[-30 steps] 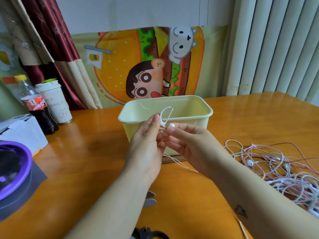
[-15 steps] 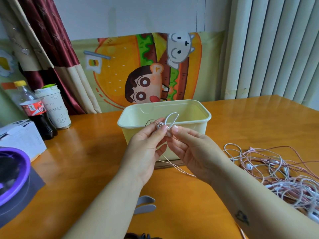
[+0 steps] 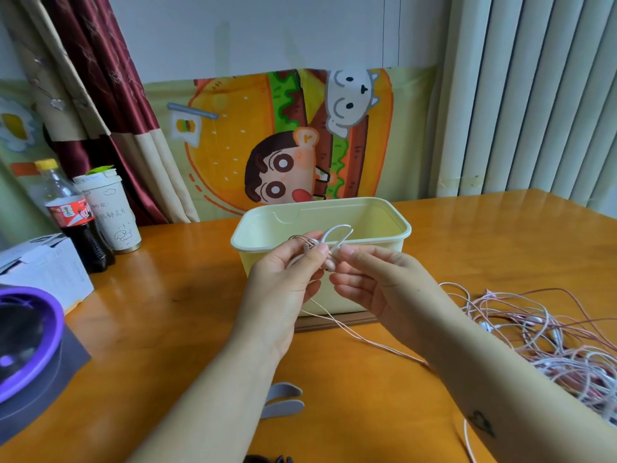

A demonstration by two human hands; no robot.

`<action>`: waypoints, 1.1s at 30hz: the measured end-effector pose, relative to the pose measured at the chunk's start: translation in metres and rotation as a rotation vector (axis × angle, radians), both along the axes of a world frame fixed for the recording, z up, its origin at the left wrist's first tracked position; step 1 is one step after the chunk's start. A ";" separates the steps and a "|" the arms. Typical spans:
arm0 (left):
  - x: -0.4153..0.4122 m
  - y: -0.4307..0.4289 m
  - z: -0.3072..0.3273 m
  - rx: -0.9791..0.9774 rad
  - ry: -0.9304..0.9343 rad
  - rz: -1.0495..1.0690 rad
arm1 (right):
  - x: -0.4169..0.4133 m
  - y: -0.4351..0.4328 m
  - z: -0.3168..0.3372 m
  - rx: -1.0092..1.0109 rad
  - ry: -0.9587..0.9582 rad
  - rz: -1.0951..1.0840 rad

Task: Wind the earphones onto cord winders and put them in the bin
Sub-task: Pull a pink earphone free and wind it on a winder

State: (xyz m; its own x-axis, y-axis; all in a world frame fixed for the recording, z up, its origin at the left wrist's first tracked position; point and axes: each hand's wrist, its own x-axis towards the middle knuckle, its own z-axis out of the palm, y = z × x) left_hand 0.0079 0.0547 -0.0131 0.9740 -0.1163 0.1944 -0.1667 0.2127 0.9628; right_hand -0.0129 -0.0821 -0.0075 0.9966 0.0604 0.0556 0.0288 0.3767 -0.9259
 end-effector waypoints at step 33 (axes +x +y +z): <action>0.002 0.002 -0.001 -0.059 0.100 0.017 | -0.008 0.005 -0.002 -0.715 -0.470 -0.381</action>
